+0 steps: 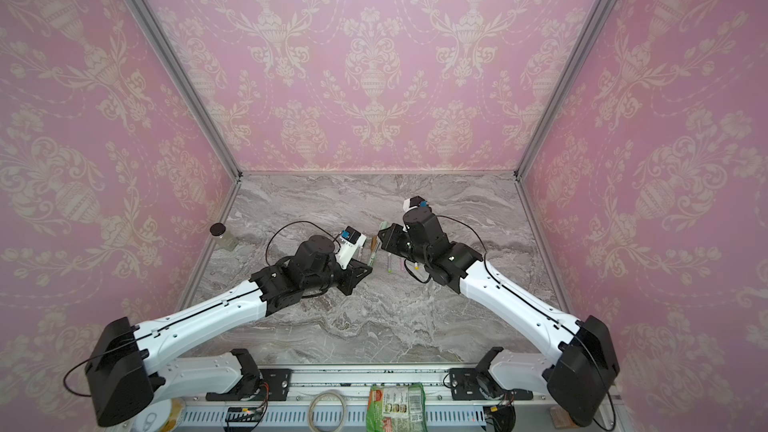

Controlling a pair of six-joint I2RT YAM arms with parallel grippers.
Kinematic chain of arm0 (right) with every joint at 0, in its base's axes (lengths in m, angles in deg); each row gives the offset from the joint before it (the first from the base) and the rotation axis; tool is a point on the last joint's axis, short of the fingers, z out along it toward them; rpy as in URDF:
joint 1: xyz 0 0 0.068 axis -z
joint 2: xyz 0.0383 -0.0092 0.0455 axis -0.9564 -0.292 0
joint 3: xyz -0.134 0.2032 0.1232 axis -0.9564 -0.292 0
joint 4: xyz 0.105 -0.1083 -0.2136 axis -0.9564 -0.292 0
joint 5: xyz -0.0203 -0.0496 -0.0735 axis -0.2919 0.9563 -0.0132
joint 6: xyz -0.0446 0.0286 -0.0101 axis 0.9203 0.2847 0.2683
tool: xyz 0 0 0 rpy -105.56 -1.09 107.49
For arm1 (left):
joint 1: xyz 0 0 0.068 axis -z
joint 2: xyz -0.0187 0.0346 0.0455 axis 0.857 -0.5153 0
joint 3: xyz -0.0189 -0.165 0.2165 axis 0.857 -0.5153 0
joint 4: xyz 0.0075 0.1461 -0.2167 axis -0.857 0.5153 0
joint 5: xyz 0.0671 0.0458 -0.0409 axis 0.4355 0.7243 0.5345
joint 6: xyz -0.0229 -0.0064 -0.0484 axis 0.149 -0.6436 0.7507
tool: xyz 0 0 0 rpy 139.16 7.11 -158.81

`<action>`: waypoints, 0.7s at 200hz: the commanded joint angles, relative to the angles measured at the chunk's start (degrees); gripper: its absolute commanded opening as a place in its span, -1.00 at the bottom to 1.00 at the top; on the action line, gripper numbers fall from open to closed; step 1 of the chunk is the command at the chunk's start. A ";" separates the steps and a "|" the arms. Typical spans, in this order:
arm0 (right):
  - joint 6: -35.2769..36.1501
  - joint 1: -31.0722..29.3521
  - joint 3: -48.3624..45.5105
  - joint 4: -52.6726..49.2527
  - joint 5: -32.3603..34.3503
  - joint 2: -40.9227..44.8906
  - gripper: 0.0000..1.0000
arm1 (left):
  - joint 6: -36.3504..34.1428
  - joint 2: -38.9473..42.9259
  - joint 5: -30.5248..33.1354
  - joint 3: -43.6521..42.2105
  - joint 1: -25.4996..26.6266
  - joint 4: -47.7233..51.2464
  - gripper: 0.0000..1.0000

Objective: Insert the pens into the pen caps
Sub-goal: 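Lower the light green cap onto the pen nib with the right gripper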

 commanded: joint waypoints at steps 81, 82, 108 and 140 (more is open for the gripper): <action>-0.57 -3.82 -7.78 1.64 -5.24 -2.37 -1.00 | -1.34 0.09 1.72 6.62 -0.38 -8.57 -1.00; -0.58 -3.82 -7.80 1.72 -5.27 -2.39 -1.00 | -1.34 0.09 1.71 6.63 -0.38 -8.62 -1.00; 0.05 -3.82 -8.70 3.53 -6.99 -2.41 -1.00 | -1.38 -0.09 0.89 6.56 -0.38 -9.02 -1.00; 2.21 -3.43 -8.80 4.21 -9.35 -2.25 -1.00 | -1.43 0.60 0.64 5.84 -0.38 -9.11 -1.00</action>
